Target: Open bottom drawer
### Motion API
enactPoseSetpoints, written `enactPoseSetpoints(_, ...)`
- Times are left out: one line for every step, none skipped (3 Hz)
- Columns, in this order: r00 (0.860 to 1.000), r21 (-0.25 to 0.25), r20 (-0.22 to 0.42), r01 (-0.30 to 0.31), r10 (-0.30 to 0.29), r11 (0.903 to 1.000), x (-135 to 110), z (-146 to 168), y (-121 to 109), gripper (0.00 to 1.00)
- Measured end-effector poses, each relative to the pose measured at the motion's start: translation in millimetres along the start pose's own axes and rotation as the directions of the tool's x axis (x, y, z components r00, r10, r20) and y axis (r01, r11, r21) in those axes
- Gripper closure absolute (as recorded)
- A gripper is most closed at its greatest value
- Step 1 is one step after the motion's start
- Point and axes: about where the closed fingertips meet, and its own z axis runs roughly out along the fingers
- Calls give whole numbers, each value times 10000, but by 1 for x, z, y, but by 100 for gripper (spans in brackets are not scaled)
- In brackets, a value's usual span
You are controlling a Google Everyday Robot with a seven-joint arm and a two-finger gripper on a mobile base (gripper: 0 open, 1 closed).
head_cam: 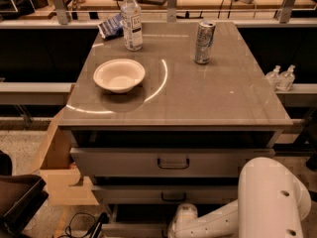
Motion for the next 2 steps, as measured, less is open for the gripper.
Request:
enactPoseSetpoints(10000,0,0,0,0,10000,0,-1,0,100)
enactPoseSetpoints(10000,-1,0,0,0,10000,0,-1,0,100)
